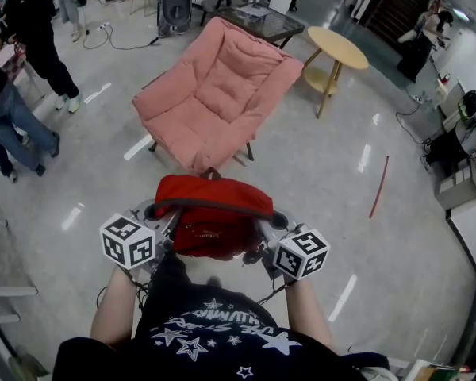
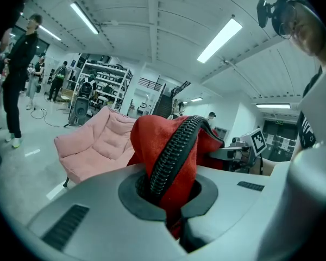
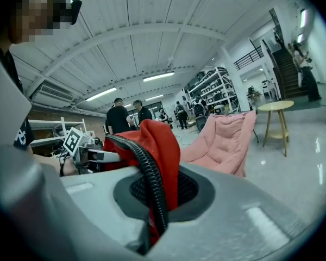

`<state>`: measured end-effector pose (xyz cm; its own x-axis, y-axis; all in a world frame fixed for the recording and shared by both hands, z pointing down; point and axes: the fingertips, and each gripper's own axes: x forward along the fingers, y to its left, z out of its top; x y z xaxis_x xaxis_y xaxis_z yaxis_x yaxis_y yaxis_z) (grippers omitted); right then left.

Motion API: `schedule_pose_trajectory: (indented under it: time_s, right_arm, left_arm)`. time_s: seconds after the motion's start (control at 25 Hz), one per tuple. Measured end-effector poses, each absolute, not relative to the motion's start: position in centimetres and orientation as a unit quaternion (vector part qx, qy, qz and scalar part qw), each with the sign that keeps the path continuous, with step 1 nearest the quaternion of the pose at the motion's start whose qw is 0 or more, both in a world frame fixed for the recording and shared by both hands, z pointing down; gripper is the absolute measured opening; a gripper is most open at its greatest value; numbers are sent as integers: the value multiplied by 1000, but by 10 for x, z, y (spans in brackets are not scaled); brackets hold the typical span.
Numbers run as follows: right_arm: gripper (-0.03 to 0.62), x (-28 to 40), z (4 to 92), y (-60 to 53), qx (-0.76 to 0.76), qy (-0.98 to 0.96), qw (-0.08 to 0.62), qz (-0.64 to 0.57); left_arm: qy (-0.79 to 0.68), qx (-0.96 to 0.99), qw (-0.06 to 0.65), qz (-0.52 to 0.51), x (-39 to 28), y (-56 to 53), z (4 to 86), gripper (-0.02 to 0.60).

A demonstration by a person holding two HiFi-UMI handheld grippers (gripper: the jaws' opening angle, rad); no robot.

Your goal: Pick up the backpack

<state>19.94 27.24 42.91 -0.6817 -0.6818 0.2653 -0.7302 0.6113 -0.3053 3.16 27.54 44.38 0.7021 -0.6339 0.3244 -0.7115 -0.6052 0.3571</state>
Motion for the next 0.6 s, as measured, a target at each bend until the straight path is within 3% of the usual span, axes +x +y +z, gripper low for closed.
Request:
schedule_pose_trajectory:
  time_s: [0.6]
  right_arm:
    - [9, 161, 424, 247, 388, -901, 53, 190]
  left_arm:
    - [-388, 891, 221, 84, -6, 249, 432, 8]
